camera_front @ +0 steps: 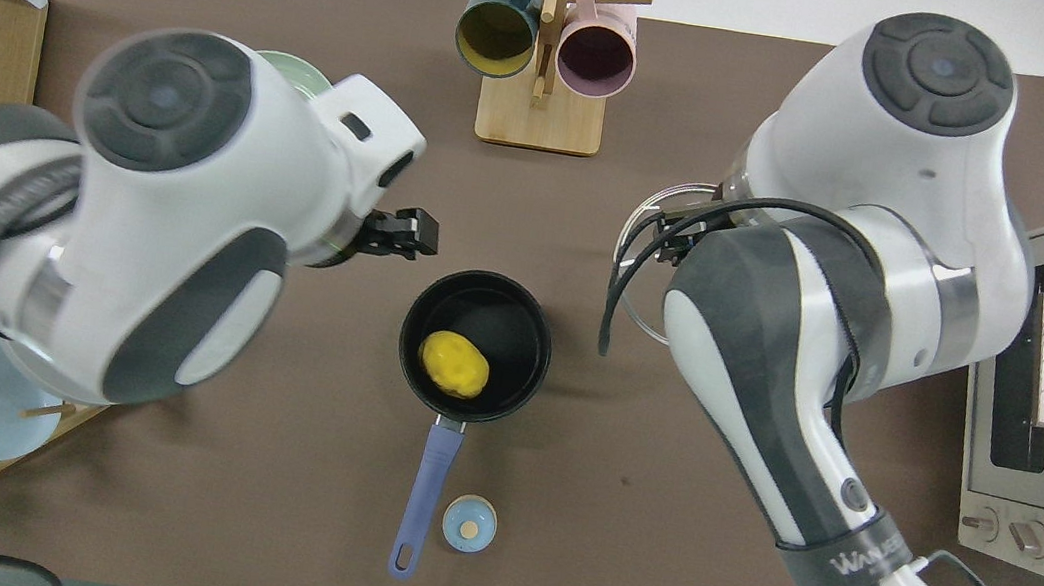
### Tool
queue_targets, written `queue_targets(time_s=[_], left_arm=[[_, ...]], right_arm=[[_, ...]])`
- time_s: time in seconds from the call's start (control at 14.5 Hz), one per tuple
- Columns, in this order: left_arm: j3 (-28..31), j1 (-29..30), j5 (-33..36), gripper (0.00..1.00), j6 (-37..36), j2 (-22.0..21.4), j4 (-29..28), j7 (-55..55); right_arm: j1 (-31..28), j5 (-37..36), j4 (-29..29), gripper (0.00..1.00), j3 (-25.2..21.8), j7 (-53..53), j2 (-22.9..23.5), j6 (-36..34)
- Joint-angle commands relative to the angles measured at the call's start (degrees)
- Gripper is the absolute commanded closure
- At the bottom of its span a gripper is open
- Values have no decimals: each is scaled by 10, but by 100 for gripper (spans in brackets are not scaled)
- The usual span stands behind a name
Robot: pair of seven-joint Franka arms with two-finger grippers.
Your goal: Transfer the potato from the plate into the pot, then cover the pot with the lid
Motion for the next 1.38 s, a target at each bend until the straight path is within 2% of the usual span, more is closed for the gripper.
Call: queue_targets(time_s=[0.0, 0.21, 0.34, 0.41, 0.76, 0.97, 1.17, 1.31], left_arm=[[-7, 74, -7, 0, -30, -18, 9, 97], [-8, 120, -6, 0, -46, -27, 2, 166], [-8, 134, -6, 0, -45, -36, -16, 167], [-8, 136, -6, 0, -45, -39, -21, 167], [-6, 130, 11, 0, -52, -37, -15, 167], [-6, 127, 12, 0, -100, -33, 17, 166], [-5, 123, 8, 0, -115, -38, 8, 164], [-5, 122, 3, 0, -124, -39, 7, 161]], right_arm=[[23, 26, -3, 100, 1, 30, 2, 22], [83, 15, 3, 100, 0, 84, 55, 71], [118, -8, 25, 100, 0, 139, 99, 82], [123, -20, 26, 100, 0, 157, 105, 99], [127, -21, 16, 100, 1, 162, 106, 122], [129, -21, 7, 100, 1, 163, 105, 128], [157, -25, 8, 100, 0, 190, 103, 117], [162, -62, 12, 100, 0, 206, 101, 90]])
